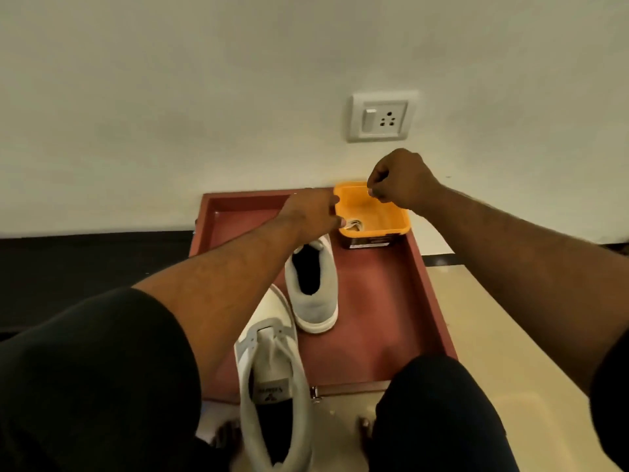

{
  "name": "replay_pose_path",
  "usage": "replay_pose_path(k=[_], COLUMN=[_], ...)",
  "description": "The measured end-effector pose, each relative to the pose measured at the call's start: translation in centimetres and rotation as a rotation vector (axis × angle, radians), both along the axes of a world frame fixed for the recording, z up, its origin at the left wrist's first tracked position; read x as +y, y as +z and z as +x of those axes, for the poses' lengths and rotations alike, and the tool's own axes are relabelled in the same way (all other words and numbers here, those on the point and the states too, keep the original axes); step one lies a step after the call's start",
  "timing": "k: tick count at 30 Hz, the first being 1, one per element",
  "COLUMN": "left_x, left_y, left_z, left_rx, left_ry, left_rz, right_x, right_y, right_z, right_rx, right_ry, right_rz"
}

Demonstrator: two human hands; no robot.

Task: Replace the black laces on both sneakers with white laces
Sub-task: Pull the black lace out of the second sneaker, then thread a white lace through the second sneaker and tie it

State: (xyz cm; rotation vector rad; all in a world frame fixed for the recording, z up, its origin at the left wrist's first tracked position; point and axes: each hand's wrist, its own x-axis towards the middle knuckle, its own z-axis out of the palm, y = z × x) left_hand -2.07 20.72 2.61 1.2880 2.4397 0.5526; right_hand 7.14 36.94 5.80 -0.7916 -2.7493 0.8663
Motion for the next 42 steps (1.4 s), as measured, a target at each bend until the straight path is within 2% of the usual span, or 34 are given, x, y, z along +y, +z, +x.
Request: replay_pose_path(k=[2,5,9,14,18,22,23,25,27,29,30,32,35,38,42], left_x=[2.3,3.9,4.8,5.1,5.0,4.4,3.8,2.1,-0.9,-4.4,-5.9,-9.5,-14.4,-19.2,-24.2], left_y=[-1.8,-4.1,-6.0,-6.7,-6.6,-5.6,-4.8,-2.8,-0.2,2.0,2.5,3.5,3.2,1.8,0.2], left_z=[-0.4,-1.0,-1.5,-1.6,-1.3,-1.1,-0.8,0.5,3.1,6.3,7.8,10.9,14.6,17.2,17.7], left_rx=[0.133,0.163,0.147,0.169,0.190,0.135,0.075,-0.141,-0.514,-0.801,-0.856,-0.805,-0.827,-0.959,-1.039], left_ry=[-0.025,-0.015,0.044,0.103,0.124,0.129,0.156,0.251,0.317,0.368,0.384,0.447,0.596,0.848,1.137], left_rz=[-0.155,-0.313,-0.291,-0.296,-0.291,-0.290,-0.226,0.082,0.447,0.582,0.604,0.669,0.757,0.874,1.071], right_x=[1.5,2.3,2.6,2.5,2.6,3.7,3.7,2.5,-0.4,-4.4,-6.4,-10.8,-16.7,-21.7,-25.1], right_y=[-2.3,-6.2,-10.9,-13.6,-13.6,-10.4,-8.7,-4.9,-1.2,1.1,1.7,2.3,1.7,-0.2,-2.5], right_z=[-0.4,-2.1,-4.9,-7.4,-7.7,-6.4,-5.5,-3.0,0.5,4.0,5.5,8.5,12.3,15.3,17.5], right_rx=[-0.049,-0.124,-0.324,-0.502,-0.483,-0.254,-0.166,-0.001,0.109,0.139,0.138,0.149,0.243,0.392,0.625], right_ry=[0.015,0.055,0.130,0.141,0.172,0.047,0.013,-0.022,-0.007,0.030,0.048,0.070,-0.030,-0.260,-0.667], right_rz=[0.012,0.033,0.069,0.123,0.200,0.137,0.093,-0.004,-0.160,-0.296,-0.341,-0.465,-0.699,-0.852,-1.240])
